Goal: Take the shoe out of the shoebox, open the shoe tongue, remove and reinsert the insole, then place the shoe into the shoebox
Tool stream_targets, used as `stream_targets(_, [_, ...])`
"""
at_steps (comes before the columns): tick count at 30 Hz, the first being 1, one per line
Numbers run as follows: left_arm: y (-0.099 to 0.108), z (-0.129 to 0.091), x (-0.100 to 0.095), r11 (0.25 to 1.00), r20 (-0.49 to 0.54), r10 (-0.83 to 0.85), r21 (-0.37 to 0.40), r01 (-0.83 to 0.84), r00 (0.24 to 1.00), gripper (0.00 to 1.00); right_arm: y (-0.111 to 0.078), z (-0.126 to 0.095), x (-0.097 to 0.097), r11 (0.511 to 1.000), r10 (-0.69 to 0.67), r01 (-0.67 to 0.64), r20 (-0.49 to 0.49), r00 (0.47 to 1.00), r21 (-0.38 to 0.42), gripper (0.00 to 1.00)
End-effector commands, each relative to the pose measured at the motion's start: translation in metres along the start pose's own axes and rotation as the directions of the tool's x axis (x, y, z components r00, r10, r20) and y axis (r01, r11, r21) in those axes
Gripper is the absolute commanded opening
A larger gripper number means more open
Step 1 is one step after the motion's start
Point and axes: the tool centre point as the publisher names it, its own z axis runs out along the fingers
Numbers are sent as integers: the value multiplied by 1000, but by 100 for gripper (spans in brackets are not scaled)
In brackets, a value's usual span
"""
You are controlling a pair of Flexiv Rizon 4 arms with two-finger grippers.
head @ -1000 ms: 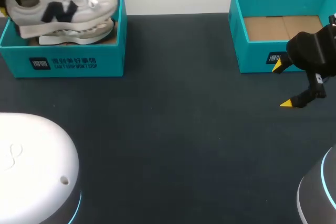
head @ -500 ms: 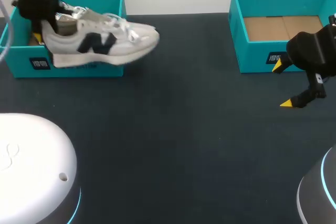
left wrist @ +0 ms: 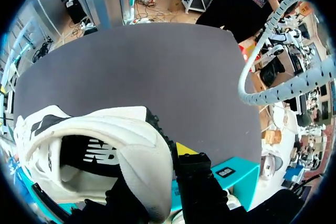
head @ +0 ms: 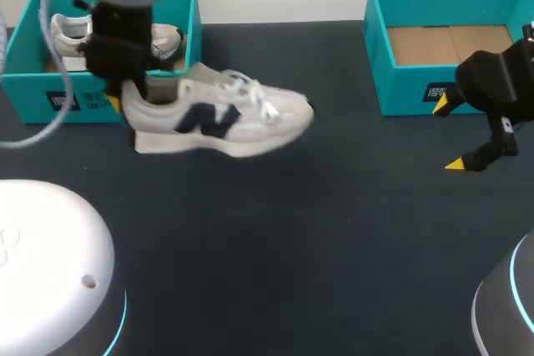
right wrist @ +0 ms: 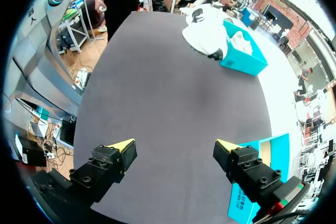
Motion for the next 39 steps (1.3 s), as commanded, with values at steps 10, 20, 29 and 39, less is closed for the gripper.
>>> stream_targets(10, [-27, 23, -92, 1000, -69, -12, -21, 11, 998, 0, 1, 2, -2, 1000, 0, 0, -3, 1000, 3, 100])
stream_targets(20, [-27, 23, -92, 1000, -69, -12, -21, 11, 998, 0, 1, 2, -2, 1000, 0, 0, -3, 1000, 3, 100])
stream_targets(29, [-27, 23, -92, 1000, -69, -12, -21, 11, 998, 0, 1, 2, -2, 1000, 0, 0, -3, 1000, 3, 100])
stream_targets(39, [-47, 49, -122, 991, 0, -129, -34, 129, 992, 0, 1, 2, -2, 1000, 0, 0, -3, 1000, 3, 100])
